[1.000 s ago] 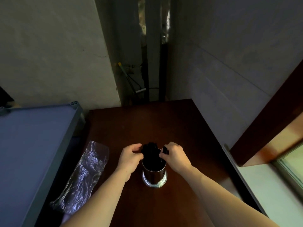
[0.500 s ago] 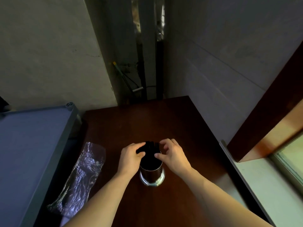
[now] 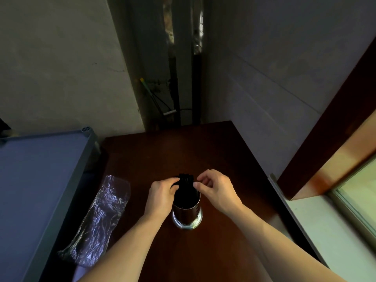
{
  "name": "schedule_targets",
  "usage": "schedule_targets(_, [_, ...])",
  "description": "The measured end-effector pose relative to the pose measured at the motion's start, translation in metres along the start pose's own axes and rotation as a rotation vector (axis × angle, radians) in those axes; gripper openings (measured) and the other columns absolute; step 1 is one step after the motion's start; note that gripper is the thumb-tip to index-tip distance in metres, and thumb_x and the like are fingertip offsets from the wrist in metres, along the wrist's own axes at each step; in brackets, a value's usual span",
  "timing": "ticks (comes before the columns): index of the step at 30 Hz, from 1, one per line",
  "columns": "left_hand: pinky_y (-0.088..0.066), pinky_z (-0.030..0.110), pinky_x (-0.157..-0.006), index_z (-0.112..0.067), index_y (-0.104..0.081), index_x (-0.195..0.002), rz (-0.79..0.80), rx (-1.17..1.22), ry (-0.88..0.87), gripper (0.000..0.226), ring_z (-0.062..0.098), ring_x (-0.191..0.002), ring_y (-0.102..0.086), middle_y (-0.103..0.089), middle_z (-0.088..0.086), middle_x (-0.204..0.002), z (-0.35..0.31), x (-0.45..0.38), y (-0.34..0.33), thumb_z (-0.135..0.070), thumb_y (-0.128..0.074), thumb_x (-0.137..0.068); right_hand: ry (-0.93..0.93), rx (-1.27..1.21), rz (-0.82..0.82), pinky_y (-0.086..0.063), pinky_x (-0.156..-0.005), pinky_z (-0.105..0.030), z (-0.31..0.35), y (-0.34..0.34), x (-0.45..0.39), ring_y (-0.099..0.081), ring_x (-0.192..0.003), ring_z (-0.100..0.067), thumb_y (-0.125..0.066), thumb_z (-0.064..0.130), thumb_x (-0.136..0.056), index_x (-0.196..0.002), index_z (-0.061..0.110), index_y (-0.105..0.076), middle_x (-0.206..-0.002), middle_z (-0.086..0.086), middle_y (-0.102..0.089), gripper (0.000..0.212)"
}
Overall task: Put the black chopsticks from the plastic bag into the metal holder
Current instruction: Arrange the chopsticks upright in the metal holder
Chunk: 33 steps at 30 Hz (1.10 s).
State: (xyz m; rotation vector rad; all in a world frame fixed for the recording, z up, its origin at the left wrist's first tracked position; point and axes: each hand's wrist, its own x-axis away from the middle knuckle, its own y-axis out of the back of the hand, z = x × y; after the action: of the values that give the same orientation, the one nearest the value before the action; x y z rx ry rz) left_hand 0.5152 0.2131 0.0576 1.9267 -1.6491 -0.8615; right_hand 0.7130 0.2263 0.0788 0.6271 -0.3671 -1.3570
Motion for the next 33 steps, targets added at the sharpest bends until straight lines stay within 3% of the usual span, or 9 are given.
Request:
schedule_targets(3, [-0.06,0.02,-0.078,-0.014,-0.073,-0.121,-0.017,0.002,-0.04,0.028,0.015,-0.086,-0.075,-0.077,0.005,-0.107,-0.002,0.001,0.006,-0.009,-0.068,-0.094,0.017,0.003,0.007,-0.046,-0.06,-0.014,0.002,-0.004,0.002,-0.058,-0.075,-0.004,-0.071,0.04,-0.092,-0.095,0.028,-0.068,-0.09,0.011,-0.062,0.012])
schedule_targets(6, [-0.06,0.021,-0.075,-0.012,-0.076,-0.114,-0.019,0.022,-0.053,0.023,0.013,-0.082,-0.074,-0.078,0.006,-0.099,-0.003,-0.001,0.014,-0.008,-0.069,-0.093,0.028,0.012,0.024,-0.046,-0.06,-0.016,0.003,-0.008,0.003,-0.059,-0.076,-0.006,-0.068,0.04,-0.094,-0.092,0.028,-0.069,-0.088,0.01,-0.063,0.011])
schedule_targets(9, [-0.054,0.014,-0.066,-0.011,-0.078,-0.108,-0.024,-0.005,-0.075,0.018,0.005,-0.07,-0.066,-0.073,-0.003,-0.085,-0.006,-0.004,0.024,-0.008,-0.069,-0.092,0.017,0.02,0.042,-0.046,-0.06,-0.018,0.003,-0.01,0.004,-0.06,-0.077,-0.007,-0.066,0.039,-0.095,-0.093,0.026,-0.07,-0.088,0.01,-0.064,0.014])
schedule_targets(13, [-0.06,0.025,-0.065,-0.015,-0.077,-0.108,0.015,-0.075,-0.109,0.017,0.004,-0.067,-0.067,-0.067,-0.008,-0.079,-0.014,-0.009,0.044,-0.013,-0.068,-0.094,-0.022,-0.003,0.073,-0.046,-0.058,-0.017,0.007,-0.011,0.005,-0.061,-0.073,-0.008,-0.066,0.04,-0.096,-0.093,0.026,-0.07,-0.085,0.008,-0.066,0.015])
schedule_targets(17, [-0.051,0.009,-0.058,-0.015,-0.077,-0.111,0.046,-0.085,-0.111,0.019,-0.001,-0.061,-0.063,-0.063,-0.01,-0.075,-0.025,-0.017,0.065,-0.015,-0.068,-0.095,-0.06,-0.08,0.162,-0.038,-0.048,-0.019,0.013,-0.018,0.007,-0.05,-0.055,-0.005,-0.066,0.041,-0.096,-0.087,0.028,-0.07,-0.071,0.007,-0.063,0.016])
schedule_targets(21, [-0.044,0.001,-0.055,-0.015,-0.077,-0.11,0.037,-0.07,-0.121,0.018,-0.005,-0.054,-0.061,-0.057,-0.017,-0.069,-0.038,-0.022,0.086,-0.014,-0.067,-0.095,-0.131,-0.174,0.172,-0.038,-0.047,-0.018,0.02,-0.029,0.012,-0.053,-0.054,-0.006,-0.065,0.043,-0.096,-0.089,0.027,-0.07,-0.071,0.005,-0.065,0.018])
schedule_targets(24, [-0.043,0.001,-0.054,-0.019,-0.077,-0.109,0.004,-0.075,-0.13,0.018,-0.014,-0.061,-0.062,-0.06,-0.016,-0.068,-0.042,-0.027,0.102,-0.015,-0.067,-0.095,-0.225,-0.263,0.002,-0.048,-0.053,-0.021,0.025,-0.038,0.018,-0.067,-0.066,-0.012,-0.065,0.044,-0.096,-0.094,0.027,-0.067,-0.084,0.003,-0.071,0.017])
schedule_targets(27, [-0.049,0.007,-0.056,-0.021,-0.077,-0.107,-0.033,-0.059,-0.132,0.017,-0.004,-0.061,-0.065,-0.066,-0.009,-0.066,-0.042,-0.033,0.117,-0.014,-0.068,-0.095,-0.301,-0.31,-0.174,-0.051,-0.063,-0.021,0.025,-0.044,0.02,-0.067,-0.085,-0.011,-0.064,0.051,-0.093,-0.106,0.026,-0.06,-0.099,0.003,-0.067,0.029])
schedule_targets(33, [-0.054,0.017,-0.06,-0.021,-0.078,-0.104,-0.074,-0.019,-0.112,0.015,0.002,-0.055,-0.066,-0.068,-0.007,-0.062,-0.039,-0.037,0.129,-0.014,-0.07,-0.094,-0.357,-0.342,-0.166,-0.045,-0.079,-0.02,0.026,-0.051,0.014,-0.052,-0.117,-0.014,-0.053,0.073,-0.088,-0.138,0.022,-0.046,-0.134,0.004,-0.044,0.072])
